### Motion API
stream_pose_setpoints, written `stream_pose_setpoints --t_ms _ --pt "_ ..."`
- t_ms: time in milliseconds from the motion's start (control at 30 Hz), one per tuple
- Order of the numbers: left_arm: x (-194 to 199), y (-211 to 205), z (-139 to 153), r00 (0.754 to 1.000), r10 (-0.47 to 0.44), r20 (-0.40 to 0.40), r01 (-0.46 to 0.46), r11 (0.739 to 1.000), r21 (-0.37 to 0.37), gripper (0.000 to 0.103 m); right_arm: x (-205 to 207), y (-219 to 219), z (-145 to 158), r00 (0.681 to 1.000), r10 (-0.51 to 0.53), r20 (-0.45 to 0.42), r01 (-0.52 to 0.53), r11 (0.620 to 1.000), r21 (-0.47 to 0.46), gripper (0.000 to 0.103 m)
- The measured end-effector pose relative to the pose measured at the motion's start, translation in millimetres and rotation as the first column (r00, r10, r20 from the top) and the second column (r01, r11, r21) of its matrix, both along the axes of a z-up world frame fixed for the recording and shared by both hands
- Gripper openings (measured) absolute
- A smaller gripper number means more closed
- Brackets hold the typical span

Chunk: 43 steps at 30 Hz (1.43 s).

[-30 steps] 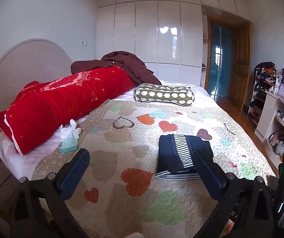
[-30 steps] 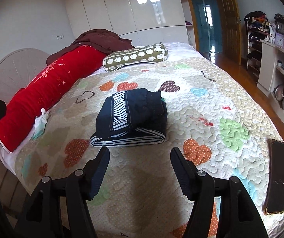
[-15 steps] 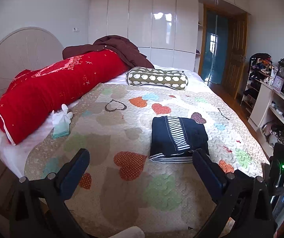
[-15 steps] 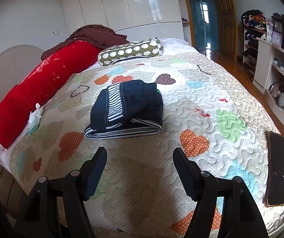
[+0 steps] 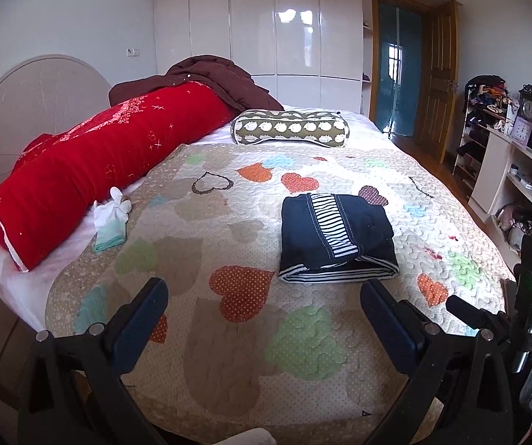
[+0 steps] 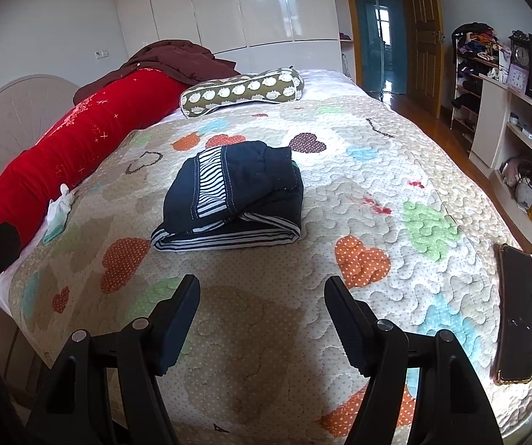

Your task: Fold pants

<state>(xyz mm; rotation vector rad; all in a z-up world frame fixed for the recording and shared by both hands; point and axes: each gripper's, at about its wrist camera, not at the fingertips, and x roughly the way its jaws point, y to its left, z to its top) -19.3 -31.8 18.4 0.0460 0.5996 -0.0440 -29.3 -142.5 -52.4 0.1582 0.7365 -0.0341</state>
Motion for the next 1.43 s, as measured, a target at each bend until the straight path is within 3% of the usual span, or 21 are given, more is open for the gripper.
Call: stream_pose_setpoints --t_ms 300,1167,1433 --pt "-0.6 -3.0 -4.6 1.0 0.001 -0.003 -0.001 1.0 0.03 0.103 -1.1 6.4 -2.2 1.0 0.011 0.001 -0.011 1.0 -0.027 0.074" --pt "19.4 3.5 -37.9 0.989 -0.057 -0.134 0.05 0.997 -0.054 0.103 -0.5 4.1 -19.7 0.999 -0.02 -0.026 0.018 0.995 -0.095 0.075" --pt "43.2 12.2 -52.9 0.984 -0.018 -0.175 0.006 0.998 -0.064 0.103 11.0 1.4 -26.1 0.999 -0.005 -0.04 0.0 0.992 -0.125 0.075"
